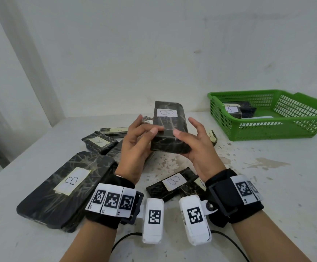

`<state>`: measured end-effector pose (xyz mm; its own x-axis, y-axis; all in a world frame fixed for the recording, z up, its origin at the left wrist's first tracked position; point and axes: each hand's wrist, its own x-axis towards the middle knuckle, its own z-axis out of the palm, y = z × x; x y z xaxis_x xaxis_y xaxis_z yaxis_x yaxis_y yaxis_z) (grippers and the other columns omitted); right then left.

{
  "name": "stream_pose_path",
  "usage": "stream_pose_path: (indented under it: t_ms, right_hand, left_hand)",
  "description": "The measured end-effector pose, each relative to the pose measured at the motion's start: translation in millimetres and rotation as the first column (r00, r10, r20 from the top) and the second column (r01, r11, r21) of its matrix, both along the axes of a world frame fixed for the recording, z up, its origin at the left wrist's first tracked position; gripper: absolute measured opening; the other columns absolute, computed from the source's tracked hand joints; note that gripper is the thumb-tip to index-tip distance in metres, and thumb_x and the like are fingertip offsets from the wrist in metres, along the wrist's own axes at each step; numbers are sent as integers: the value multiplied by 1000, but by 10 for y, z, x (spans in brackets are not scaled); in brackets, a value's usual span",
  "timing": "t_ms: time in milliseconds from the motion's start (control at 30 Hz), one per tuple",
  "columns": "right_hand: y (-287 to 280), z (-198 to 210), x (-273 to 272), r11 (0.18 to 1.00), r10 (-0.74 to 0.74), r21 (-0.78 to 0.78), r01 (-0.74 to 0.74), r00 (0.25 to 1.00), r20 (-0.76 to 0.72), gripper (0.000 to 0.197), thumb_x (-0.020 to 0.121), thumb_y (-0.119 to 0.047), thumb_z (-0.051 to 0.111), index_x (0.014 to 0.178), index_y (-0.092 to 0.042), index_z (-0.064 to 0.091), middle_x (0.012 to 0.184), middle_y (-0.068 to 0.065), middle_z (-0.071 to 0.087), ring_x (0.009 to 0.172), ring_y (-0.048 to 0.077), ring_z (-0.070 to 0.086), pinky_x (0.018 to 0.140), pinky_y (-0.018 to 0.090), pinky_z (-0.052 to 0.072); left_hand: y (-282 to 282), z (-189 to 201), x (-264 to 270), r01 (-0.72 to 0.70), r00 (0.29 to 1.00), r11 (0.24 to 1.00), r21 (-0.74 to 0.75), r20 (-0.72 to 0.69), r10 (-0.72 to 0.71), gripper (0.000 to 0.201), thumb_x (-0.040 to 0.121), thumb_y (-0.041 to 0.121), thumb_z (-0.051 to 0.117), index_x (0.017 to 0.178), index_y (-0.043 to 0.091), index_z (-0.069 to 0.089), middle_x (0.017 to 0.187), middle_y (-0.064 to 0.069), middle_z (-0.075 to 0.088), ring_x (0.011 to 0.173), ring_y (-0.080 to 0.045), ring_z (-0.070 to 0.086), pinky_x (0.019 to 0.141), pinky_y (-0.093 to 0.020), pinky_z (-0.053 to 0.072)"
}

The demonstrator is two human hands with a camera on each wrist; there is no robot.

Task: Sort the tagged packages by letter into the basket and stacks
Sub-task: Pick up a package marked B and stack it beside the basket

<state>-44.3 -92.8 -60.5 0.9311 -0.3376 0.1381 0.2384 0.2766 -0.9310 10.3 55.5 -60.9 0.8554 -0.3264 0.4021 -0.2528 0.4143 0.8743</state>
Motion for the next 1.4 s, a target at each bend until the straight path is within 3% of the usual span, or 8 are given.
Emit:
stream_pose_path:
  t_ms: [167,267,467,900,1033,1100,1300,1400]
  right_hand:
    - [-62,-5,-3,997,13,-82,-13,1000,0,98,76,-1,76,150,-33,22,129,6,62,115,20,63,100,40,49]
    - [-77,0,7,993,-38,-114,37,999,-8,97,73,-20,81,153,-25,25,131,-1,61,114,12,63,93,28,50]
    - [-116,9,-2,940,-170,-294,173,985,36,46,79,-23,80,122,-28,64,111,-3,73,108,16,66,100,41,51]
    - [-241,-58,23,796,-187,-567,212,977,103,58,65,1,84,110,-26,61,105,-9,67,64,0,49,63,14,44]
    - [-224,-52,31,802,-168,-564,196,981,101,59,62,7,82,101,-31,62,106,-6,66,72,18,62,70,36,54]
    - [-195,-23,5,821,-141,-548,159,987,76,55,68,8,78,106,-28,61,112,-2,65,74,15,63,58,27,53]
    - [-85,124,-119,968,175,-182,-175,984,-16,52,83,-35,51,134,-28,48,122,-5,66,100,29,72,36,19,35]
    - [-24,181,-153,949,118,-292,-118,993,-19,56,91,-67,45,129,-25,50,119,-1,69,97,22,73,40,21,37]
  left_hand:
    - [3,-11,39,18,986,997,70,-168,-6,70,80,12,72,137,32,37,144,-16,44,119,-29,61,90,-37,57]
    - [13,-3,37,59,976,997,49,-210,-47,75,86,-4,65,147,22,30,139,-17,54,115,-27,65,88,-35,58]
    - [9,-13,51,109,984,987,115,-152,-91,77,72,-2,66,144,12,42,139,-13,53,117,-31,62,92,-39,57]
    - [16,100,-41,216,963,975,43,-172,-206,64,83,64,46,135,27,53,127,9,65,126,-19,56,97,-52,52]
    - [5,119,-41,154,967,988,-6,-203,-152,63,88,44,56,140,10,48,136,-12,59,126,-28,58,87,-50,57]
    - [-4,98,-32,106,974,994,-16,-198,-107,61,87,34,59,138,3,48,135,-17,60,124,-32,60,83,-47,59]
    - [12,81,-37,58,995,998,16,-81,-56,47,89,31,65,126,3,57,120,-11,68,112,-27,67,85,-47,58]
    - [13,76,-50,61,998,997,41,-36,-60,27,91,25,66,111,7,63,105,-6,71,103,-23,69,91,-53,56]
